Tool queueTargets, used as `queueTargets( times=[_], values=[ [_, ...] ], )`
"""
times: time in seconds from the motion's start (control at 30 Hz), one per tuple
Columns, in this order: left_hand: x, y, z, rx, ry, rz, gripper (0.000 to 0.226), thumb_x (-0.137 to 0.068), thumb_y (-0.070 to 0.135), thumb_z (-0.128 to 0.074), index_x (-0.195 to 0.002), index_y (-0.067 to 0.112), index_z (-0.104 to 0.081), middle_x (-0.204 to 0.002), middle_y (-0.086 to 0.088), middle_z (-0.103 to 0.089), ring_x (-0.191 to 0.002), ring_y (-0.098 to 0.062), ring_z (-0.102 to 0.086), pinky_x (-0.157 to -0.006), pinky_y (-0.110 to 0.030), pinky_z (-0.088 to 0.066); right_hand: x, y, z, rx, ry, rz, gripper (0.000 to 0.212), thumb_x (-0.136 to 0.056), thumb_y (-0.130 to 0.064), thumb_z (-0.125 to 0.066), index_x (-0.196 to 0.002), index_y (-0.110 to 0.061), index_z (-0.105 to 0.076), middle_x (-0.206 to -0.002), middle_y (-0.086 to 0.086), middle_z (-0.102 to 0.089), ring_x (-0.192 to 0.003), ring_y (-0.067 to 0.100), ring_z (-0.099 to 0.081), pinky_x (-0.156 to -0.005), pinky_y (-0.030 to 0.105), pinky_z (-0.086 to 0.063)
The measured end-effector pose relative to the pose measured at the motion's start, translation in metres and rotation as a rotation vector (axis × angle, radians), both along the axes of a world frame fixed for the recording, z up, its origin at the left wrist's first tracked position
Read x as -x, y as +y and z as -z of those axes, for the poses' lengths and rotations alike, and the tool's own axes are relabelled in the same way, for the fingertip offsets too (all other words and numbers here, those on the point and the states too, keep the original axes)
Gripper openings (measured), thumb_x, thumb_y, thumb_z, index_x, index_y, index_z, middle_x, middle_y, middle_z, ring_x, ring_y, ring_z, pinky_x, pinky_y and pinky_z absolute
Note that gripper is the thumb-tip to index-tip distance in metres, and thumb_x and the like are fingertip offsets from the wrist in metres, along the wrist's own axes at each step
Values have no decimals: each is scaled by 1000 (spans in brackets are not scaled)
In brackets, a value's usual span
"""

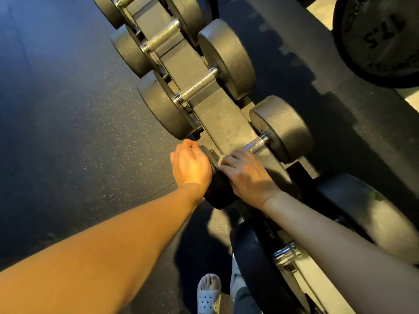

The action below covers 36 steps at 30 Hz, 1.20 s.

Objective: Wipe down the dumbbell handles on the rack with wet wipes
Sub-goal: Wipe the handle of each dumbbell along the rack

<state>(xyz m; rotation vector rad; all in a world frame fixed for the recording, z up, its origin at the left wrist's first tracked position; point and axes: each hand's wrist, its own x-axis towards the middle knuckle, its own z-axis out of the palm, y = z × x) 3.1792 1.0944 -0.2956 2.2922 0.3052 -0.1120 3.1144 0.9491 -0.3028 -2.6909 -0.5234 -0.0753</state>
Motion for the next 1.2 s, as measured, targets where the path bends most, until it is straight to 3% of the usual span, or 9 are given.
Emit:
queueTargets(
  times=[0.13,0.23,0.37,0.43,0.53,0.67,0.93,1.1,1.2],
  values=[
    [0,0,-2,0,11,-6,27,-101,21,-35,-80,26,-52,-95,-3,-61,-101,-30,-56,-86,-50,-48,21,-2,21,-59,37,183,7,-83,-7,-73,-89,-10,-73,-100,6,-62,-96,24,-58,-80,37,-51],
    [-1,-1,-3,-2,18,6,28,-102,19,-36,-79,28,-51,-97,-4,-62,-102,-30,-57,-89,-50,-48,39,4,25,-658,352,786,9,-92,-14,-70,-85,-18,-75,-89,-3,-68,-85,11,-62,-73,21,-44],
    [-2,-1,-3,-17,31,8,25,-102,21,-35,-91,22,-58,-100,-3,-63,-104,-30,-56,-92,-52,-50,24,10,4,-1485,406,1403,3,-92,-5,-71,-95,-6,-71,-87,4,-69,-73,14,-61,-57,13,-50],
    [-2,-1,-2,-21,31,12,25,-101,21,-35,-92,22,-58,-100,-3,-63,-103,-29,-56,-92,-53,-50,10,16,3,-1481,310,1368,12,-91,-7,-73,-102,-4,-67,-94,10,-69,-79,17,-64,-61,17,-54],
    [-4,0,-1,-21,31,24,24,-101,20,-36,-93,21,-59,-100,-3,-62,-103,-29,-56,-92,-53,-51,5,28,14,-1004,160,1115,16,-87,-14,-77,-97,-17,-65,-95,10,-68,-84,20,-65,-73,27,-55],
    [-5,1,-1,-37,35,32,25,-102,23,-34,-97,21,-59,-102,-3,-63,-105,-30,-57,-92,-53,-51,15,32,18,-817,399,921,3,-89,-11,-74,-92,-10,-75,-78,-4,-67,-73,7,-62,-66,21,-52],
    [-4,-2,-3,-54,23,29,23,-103,21,-37,-92,20,-57,-97,-4,-62,-101,-29,-58,-85,-46,-50,-10,11,10,-1704,551,1659,21,-92,7,-61,-110,5,-71,-103,18,-73,-61,15,-59,-45,19,-49],
    [-5,-1,-3,-57,40,32,25,-102,23,-36,-94,19,-59,-98,-3,-63,-101,-29,-58,-89,-52,-52,-3,36,12,-1779,705,1686,26,-98,-11,-61,-122,-1,-59,-106,12,-65,-92,23,-64,-88,34,-57],
    [-4,-1,-3,-58,33,38,24,-100,23,-35,-91,21,-58,-97,-2,-63,-100,-29,-58,-88,-53,-52,-6,13,0,-1612,778,1580,9,-96,-3,-61,-102,2,-65,-76,12,-63,-65,18,-57,-70,30,-50]
  ],
)
